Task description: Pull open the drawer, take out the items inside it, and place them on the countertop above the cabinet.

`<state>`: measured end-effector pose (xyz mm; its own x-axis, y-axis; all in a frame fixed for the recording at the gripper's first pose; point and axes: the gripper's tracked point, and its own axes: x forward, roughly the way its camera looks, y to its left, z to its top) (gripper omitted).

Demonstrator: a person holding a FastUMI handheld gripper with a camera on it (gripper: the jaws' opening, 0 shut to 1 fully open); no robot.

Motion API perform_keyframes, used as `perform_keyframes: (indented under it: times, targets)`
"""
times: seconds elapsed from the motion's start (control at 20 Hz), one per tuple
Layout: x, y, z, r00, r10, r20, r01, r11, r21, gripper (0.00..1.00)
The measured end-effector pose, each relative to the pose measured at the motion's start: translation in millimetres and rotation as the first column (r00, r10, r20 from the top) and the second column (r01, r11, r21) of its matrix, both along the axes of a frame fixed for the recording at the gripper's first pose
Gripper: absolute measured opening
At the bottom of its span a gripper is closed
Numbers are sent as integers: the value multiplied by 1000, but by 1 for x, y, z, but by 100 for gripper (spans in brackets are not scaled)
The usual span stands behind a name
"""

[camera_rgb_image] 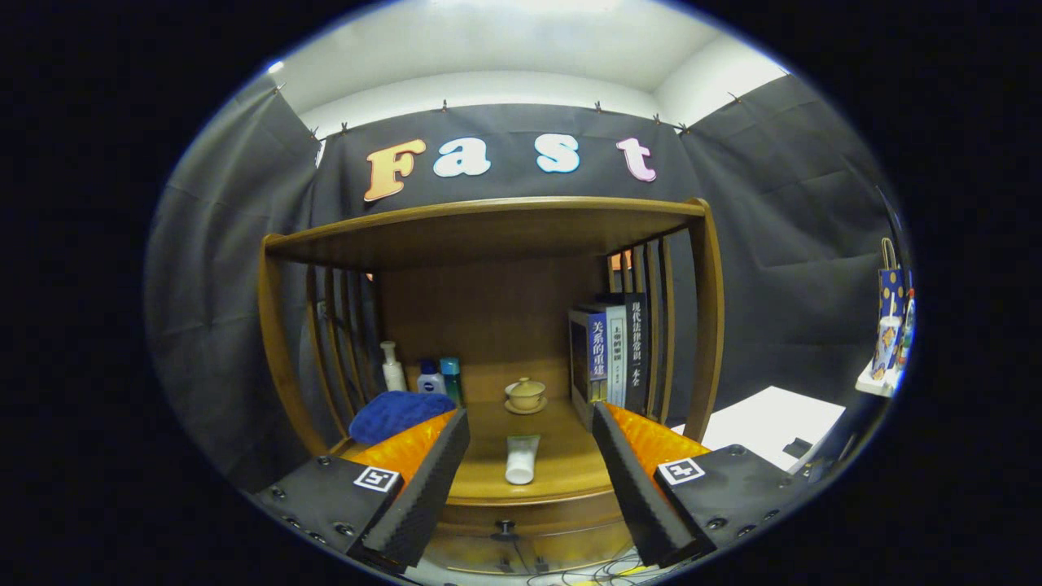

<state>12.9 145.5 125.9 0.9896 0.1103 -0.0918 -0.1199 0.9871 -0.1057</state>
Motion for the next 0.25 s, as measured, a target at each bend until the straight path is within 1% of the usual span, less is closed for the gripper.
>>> perform_keyframes:
  times: [0.1, 0.25]
  targets:
    - [-10, -1, -8, 1000, 2, -27, -3, 1000, -17, 100]
    - [-21, 4, -12, 999, 3, -32, -4, 999, -37, 100]
